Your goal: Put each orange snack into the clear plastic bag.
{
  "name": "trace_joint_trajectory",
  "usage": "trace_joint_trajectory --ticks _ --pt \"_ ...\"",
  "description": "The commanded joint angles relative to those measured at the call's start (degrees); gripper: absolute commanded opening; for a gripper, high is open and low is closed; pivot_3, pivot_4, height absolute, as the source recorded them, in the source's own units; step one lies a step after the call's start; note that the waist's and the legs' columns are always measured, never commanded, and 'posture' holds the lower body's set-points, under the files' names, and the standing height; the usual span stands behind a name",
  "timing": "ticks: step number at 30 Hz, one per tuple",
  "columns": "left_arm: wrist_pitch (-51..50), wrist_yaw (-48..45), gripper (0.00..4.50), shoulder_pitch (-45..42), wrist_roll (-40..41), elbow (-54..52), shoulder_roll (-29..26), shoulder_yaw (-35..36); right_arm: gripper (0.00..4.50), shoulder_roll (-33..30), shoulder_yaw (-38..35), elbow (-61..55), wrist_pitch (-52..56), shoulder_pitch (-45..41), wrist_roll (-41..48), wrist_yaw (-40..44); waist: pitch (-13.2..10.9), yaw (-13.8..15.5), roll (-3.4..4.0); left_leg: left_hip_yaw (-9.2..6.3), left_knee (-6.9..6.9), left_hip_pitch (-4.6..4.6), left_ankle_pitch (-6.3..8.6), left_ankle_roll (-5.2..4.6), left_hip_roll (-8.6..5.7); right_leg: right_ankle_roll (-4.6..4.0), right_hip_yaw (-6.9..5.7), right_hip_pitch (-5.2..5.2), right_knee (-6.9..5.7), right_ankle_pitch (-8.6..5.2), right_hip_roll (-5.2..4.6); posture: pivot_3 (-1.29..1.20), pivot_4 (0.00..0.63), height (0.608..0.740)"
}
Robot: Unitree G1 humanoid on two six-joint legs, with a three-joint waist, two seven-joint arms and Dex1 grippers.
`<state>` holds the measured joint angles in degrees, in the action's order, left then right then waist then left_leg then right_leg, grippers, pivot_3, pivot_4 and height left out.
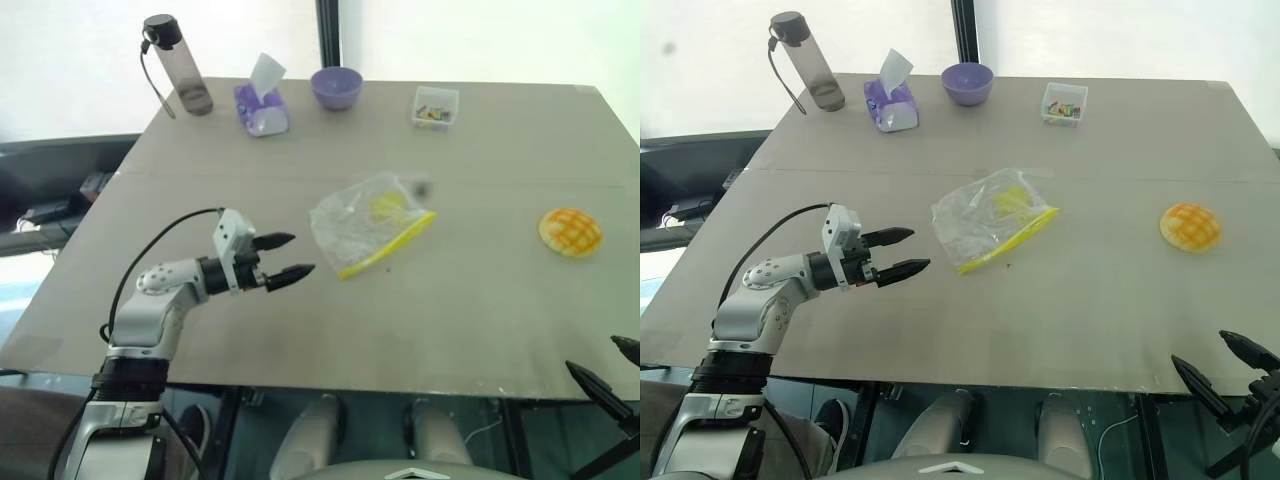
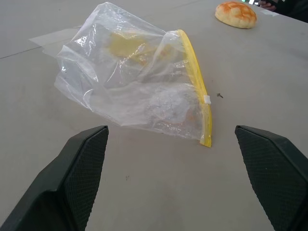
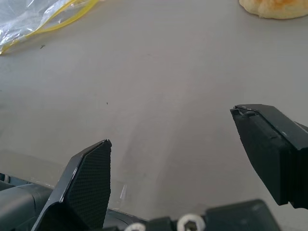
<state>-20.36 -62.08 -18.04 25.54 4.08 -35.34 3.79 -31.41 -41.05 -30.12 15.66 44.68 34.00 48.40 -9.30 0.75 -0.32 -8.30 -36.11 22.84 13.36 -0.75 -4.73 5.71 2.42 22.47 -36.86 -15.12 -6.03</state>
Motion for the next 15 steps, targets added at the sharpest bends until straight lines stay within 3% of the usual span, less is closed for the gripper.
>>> trace_joint_trajectory --ticks 1,15 --pt "2.36 -1.68 4.45 1.01 0.35 -0.07 -1.07 1.20 4.50 0.90 -2.22 -0.86 -1.56 0.92 0.71 0.40 0.00 -0.02 0.00 0.00 0.00 0.00 0.00 0.00 0.00 0.00 0.00 0.00 0.00 0.00 0.00 0.00 0.150 0.740" --pt "2.61 -1.73 4.45 4.26 1.68 -1.61 -0.78 2.43 4.50 1.52 -2.31 -0.87 -1.98 -0.37 0.32 -1.47 0.01 0.02 0.01 0.00 -0.09 -0.01 0.00 0.00 0.00 -0.01 0.02 0.00 -0.07 0.01 0.00 0.00 0.150 0.740"
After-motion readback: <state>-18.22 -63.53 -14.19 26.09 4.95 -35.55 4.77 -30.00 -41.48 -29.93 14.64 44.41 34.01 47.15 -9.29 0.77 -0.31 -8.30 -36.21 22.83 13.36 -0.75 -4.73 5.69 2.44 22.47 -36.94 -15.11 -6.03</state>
